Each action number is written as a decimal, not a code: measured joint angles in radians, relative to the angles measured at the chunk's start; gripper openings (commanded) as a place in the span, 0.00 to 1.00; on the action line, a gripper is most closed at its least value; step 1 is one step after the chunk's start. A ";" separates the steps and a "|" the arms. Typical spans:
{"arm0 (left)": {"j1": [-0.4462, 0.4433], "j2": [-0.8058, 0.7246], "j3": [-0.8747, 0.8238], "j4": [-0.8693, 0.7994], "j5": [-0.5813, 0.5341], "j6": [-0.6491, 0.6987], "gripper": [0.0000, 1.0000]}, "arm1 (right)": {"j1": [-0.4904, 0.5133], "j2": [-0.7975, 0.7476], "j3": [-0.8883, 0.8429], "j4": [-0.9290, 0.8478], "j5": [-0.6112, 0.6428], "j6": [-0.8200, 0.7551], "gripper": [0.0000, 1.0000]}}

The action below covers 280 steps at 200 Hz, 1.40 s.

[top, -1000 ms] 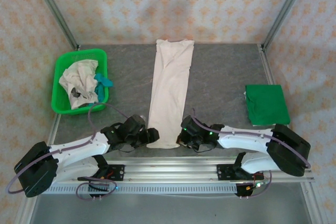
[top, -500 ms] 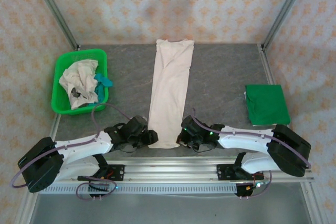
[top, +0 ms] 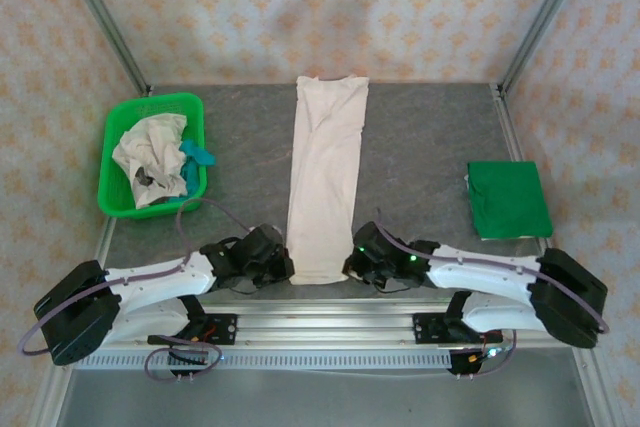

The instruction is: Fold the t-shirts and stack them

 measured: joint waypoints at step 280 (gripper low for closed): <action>0.336 0.529 0.793 -0.238 -0.079 0.343 0.00 | -0.534 0.447 0.612 -0.109 -0.029 -0.592 0.00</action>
